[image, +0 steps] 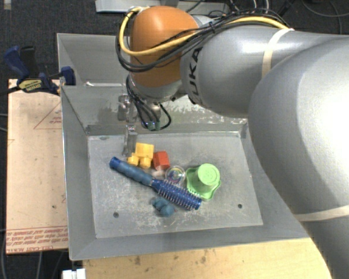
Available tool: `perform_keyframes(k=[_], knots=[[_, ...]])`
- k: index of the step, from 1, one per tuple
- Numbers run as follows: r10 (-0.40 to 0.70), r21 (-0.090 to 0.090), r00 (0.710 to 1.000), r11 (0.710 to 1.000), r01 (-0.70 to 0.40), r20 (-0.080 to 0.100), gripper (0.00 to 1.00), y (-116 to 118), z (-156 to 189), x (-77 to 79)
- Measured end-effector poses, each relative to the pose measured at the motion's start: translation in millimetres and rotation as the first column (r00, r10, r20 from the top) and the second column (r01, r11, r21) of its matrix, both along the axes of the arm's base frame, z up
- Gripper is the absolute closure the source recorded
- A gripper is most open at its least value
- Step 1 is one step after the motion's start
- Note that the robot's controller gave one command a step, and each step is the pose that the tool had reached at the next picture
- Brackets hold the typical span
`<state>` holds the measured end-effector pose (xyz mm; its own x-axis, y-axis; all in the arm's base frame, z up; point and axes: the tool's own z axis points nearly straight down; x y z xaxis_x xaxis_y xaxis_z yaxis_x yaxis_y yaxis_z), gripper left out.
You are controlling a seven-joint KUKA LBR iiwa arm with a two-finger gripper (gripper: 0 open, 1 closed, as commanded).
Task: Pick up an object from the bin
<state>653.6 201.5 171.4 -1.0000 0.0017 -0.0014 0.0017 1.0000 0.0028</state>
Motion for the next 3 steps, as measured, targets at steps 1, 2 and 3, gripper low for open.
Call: perform_keyframes(k=[1,2,3], knots=[[-0.221,-0.005,0.975,0.975,0.221,-0.006,0.00,-52.5,-65.5,-33.1],[-0.225,0.009,0.974,0.974,0.225,0.014,0.00,-62.7,-94.5,-40.6],[-0.226,0.012,0.974,0.974,0.226,0.025,1.00,-63.6,-86.6,-35.9]])
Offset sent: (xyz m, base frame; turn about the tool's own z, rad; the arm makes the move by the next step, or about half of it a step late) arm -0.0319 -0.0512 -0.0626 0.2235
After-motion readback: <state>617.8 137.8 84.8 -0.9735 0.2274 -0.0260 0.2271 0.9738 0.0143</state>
